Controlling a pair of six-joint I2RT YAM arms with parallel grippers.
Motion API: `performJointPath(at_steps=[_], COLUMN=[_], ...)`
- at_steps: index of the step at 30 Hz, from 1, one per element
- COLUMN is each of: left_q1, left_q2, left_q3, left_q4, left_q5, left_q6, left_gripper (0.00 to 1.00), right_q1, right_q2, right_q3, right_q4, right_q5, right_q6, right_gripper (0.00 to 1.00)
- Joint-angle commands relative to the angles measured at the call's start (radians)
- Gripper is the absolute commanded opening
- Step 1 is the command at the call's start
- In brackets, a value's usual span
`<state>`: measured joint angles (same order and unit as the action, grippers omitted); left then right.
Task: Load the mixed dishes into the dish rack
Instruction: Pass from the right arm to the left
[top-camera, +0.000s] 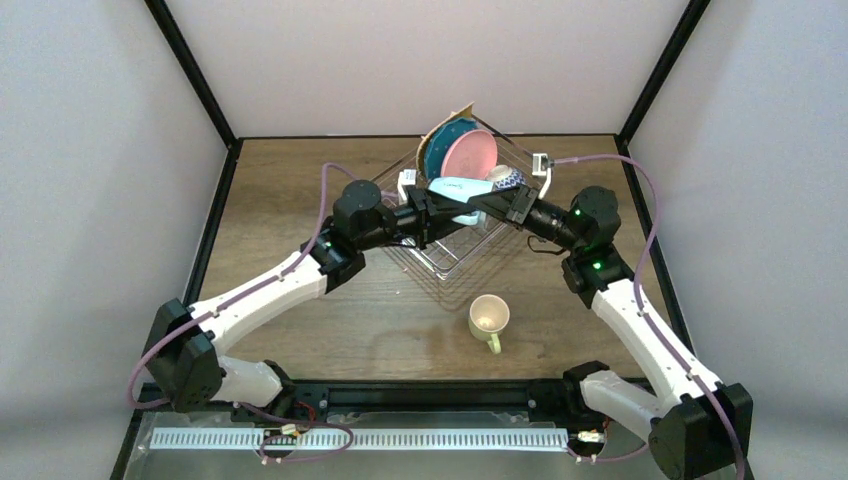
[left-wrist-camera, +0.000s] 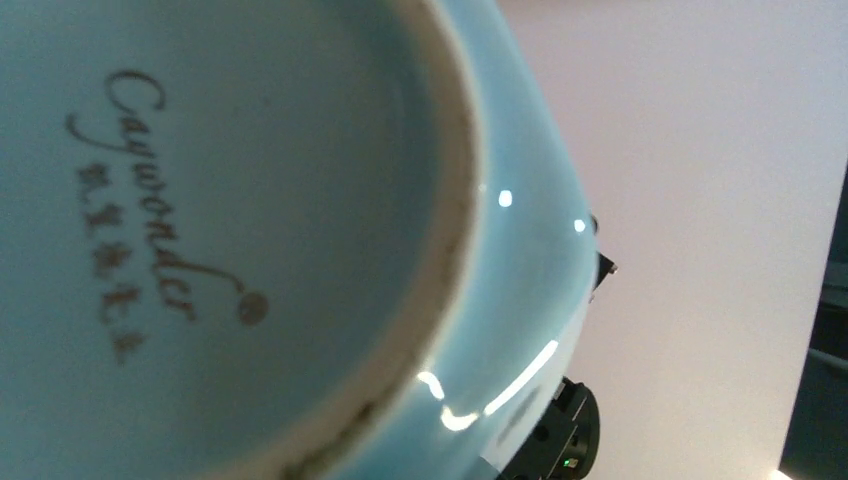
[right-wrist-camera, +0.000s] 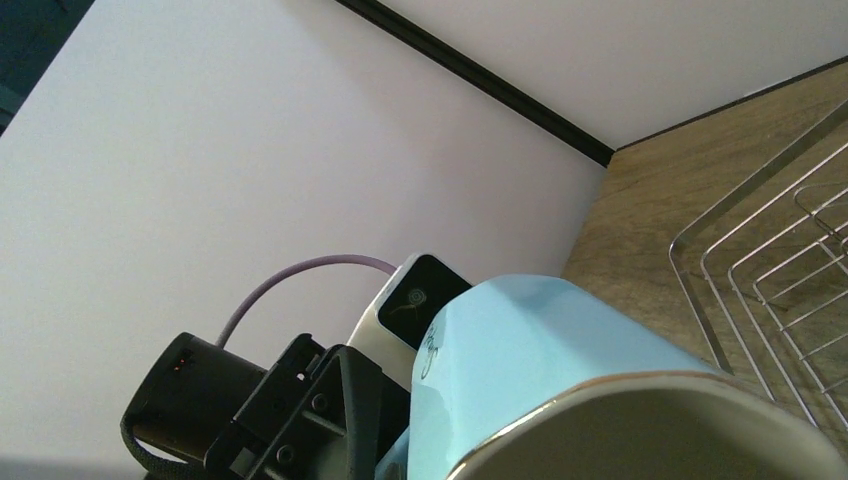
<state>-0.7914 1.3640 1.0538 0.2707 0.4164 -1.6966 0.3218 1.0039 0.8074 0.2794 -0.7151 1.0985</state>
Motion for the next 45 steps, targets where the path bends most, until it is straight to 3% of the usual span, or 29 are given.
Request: performJointPath(at_steps=[1,8,20,24,45], left_q1=[-0.010,0.001,0.033,0.048,0.091], left_q2=[0.046,0.064,0.046,0.029,-0.007], left_q3=[0.021,0.018,0.026,0.031,0.094], left_q4=[0.052,0.039,0.017,-0.007,-0.165], left_q5=[0.077,0.096,0.075,0.056,-0.050], left_q6=[0.047,0.093,0.182,0.213,0.384], left_gripper=[0.43,0.03,0.03,0.03,0.03], right_q1=[0.015,0.015,0.014,0.014,0.015], right_q2=[0.006,0.010,0.007,-0.002,-0.012], right_q3=[0.008,0.006,0.028,0.049,0.075], right_q4=[0.141,0.141,0.066,-0.010,-0.156], right_q5=[-0.068,-0.075,-0.064,-0.049,-0.006], right_q6=[0.064,0.065,0.016,-0.035,-0.146], right_gripper=[0.01,0.01,0.01,0.15,0.37])
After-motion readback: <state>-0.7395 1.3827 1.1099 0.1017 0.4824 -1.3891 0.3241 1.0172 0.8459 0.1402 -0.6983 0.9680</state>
